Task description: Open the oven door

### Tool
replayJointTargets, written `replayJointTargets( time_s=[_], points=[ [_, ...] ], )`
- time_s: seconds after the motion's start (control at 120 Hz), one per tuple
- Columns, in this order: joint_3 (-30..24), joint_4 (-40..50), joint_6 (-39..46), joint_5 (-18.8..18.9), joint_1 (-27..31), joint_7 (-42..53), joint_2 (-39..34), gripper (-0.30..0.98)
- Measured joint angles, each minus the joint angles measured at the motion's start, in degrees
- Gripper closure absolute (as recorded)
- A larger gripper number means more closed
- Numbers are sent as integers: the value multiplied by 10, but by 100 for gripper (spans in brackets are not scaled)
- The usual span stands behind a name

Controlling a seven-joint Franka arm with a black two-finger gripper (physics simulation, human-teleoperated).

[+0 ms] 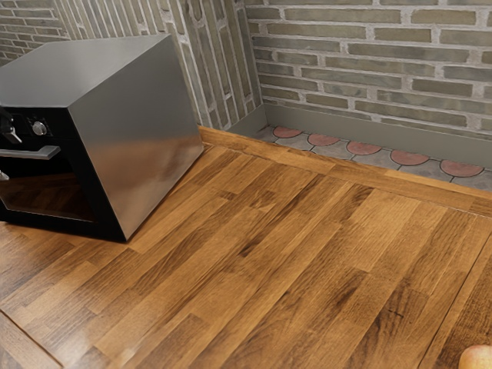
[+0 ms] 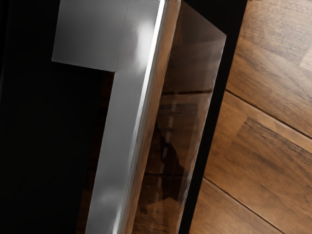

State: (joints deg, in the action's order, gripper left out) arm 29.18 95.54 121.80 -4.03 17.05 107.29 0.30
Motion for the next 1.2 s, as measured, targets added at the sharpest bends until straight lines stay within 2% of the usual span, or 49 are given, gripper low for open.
replayJointTargets(
  time_s=[0.283, 0.567, 0.65, 0.692, 0.717, 0.725, 0.767, 0.783, 0.817, 0.833, 0.85, 0.883, 0.917, 0.942, 0.975, 1.025, 1.067, 1.117, 1.2],
  points=[
    [1, 37, 11, 0, -18, -3, -27, 2],
    [2, 48, 20, -3, 10, -6, -29, 2],
    [14, 84, 22, -5, -5, -6, -63, 3],
    [22, 129, 25, -6, -7, -6, -109, 8],
    [26, 171, 28, -2, -2, -7, -153, 15],
    [26, 195, 29, 4, 3, -8, -180, 19],
    [9, 307, 25, 56, 36, -20, -323, 15],
    [-11, 345, 15, 82, 46, -27, -389, 14],
    [-86, 386, -26, 128, 58, -45, -522, 12],
    [-128, 361, -49, 145, 61, -54, -560, 11],
    [-169, 297, -76, 155, 66, -63, -567, 10],
    [-220, 60, -144, 149, 95, -87, -496, 8],
    [-252, -138, -210, 119, 112, -115, -404, 7],
    [-290, -230, -250, 99, 123, -145, -346, 7],
    [-344, -301, -295, 78, 130, -194, -265, 6],
    [-424, -350, -349, 71, 133, -267, -121, 5],
    [-457, -361, -384, 71, 132, -328, -47, 4],
    [-475, -326, -410, 76, 136, -395, -4, 4],
    [-483, -261, -421, 95, 140, -481, 17, 3]
  ],
)
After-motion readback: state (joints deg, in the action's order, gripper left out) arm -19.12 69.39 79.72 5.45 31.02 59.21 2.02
